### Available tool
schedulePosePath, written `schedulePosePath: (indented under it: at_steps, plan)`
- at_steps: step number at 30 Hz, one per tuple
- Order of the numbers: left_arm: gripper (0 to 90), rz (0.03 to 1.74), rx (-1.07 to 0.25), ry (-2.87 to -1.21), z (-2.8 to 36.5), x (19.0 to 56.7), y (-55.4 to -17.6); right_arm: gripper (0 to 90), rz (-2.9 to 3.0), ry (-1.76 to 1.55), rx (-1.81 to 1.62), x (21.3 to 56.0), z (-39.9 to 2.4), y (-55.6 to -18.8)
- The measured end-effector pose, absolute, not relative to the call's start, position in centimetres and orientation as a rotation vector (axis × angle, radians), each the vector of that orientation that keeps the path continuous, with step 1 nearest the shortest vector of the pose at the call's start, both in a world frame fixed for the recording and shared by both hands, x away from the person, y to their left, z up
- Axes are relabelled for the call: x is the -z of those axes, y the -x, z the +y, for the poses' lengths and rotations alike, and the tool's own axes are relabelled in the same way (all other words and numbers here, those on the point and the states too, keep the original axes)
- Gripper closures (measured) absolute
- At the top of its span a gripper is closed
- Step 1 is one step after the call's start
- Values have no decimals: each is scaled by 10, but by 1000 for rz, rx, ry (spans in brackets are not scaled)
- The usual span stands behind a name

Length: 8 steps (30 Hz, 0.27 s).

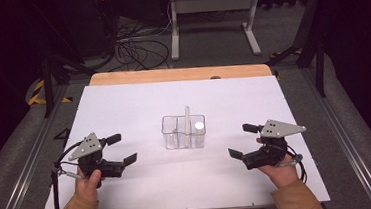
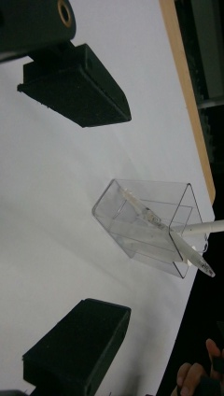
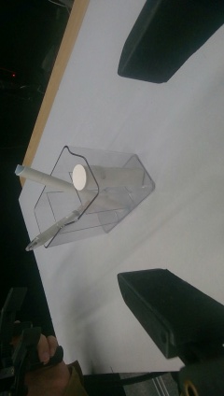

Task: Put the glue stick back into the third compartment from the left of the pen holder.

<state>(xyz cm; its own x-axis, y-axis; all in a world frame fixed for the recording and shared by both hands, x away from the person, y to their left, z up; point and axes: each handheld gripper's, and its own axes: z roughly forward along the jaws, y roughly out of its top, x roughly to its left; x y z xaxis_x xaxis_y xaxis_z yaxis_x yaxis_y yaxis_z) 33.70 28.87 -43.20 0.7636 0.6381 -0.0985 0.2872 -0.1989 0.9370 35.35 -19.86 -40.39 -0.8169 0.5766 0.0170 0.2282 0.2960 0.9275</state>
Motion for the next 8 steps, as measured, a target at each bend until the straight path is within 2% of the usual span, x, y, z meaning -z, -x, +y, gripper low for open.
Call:
schedulePosePath:
  at_steps: [8]
  plan:
    - [91, 724, -412, -1799, 294, 433, -336, 35, 2257, -727, -1526, 405, -198, -355]
